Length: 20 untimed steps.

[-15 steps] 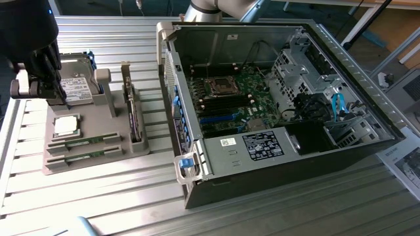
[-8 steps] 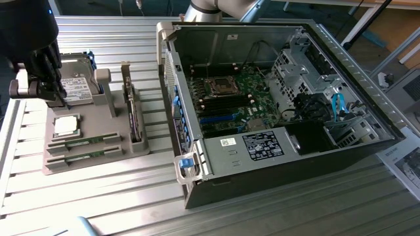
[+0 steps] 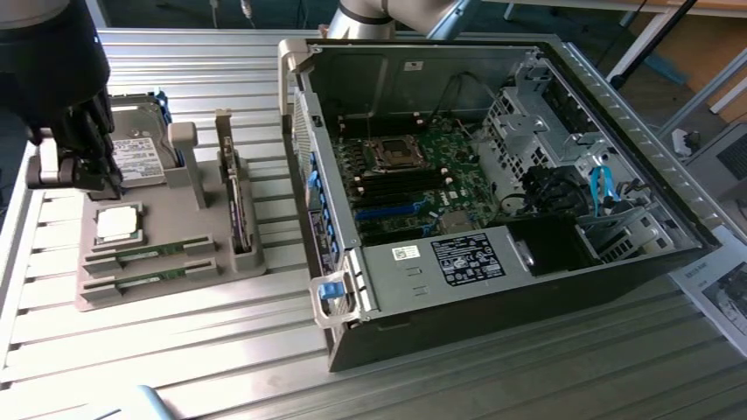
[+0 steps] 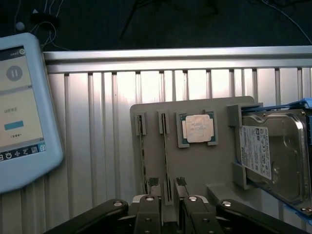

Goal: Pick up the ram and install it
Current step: 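Pick up the ram and move it above insertion slot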

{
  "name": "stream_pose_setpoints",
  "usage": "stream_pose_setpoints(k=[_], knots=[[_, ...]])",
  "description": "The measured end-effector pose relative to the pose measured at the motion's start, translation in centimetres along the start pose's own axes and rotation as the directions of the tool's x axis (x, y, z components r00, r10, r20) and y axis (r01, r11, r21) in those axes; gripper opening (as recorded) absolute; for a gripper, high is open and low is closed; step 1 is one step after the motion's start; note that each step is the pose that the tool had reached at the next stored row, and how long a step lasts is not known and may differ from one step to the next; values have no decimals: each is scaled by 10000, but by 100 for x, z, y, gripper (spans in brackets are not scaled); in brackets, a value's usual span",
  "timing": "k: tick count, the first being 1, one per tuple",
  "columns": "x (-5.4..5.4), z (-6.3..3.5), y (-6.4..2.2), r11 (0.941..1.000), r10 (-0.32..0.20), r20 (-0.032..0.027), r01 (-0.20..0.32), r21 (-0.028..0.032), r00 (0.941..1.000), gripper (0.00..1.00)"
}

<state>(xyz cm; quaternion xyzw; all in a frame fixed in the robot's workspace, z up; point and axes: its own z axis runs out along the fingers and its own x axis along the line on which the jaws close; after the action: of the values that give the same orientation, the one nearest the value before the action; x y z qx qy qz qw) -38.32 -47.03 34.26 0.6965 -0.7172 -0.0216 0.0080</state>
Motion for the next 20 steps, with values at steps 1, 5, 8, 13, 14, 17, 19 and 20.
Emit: stream_pose_setpoints(k=[1,5,8,13,14,17,19,20], knots=[[6,21,-1,10000,0,-1,0,-1,10000,25],[29,119,-6,10000,0,0,0,-1,10000,25],[46,194,-9,10000,0,-1,0,-1,10000,25],[68,310,-15,10000,0,-1,0,-2,10000,25],[72,339,-16,10000,0,-1,0,-1,10000,25],[82,401,-19,10000,0,0,0,0,10000,25],[87,437,-20,10000,0,-1,0,-1,10000,25],[92,470,-22,10000,0,-1,0,-1,10000,25]])
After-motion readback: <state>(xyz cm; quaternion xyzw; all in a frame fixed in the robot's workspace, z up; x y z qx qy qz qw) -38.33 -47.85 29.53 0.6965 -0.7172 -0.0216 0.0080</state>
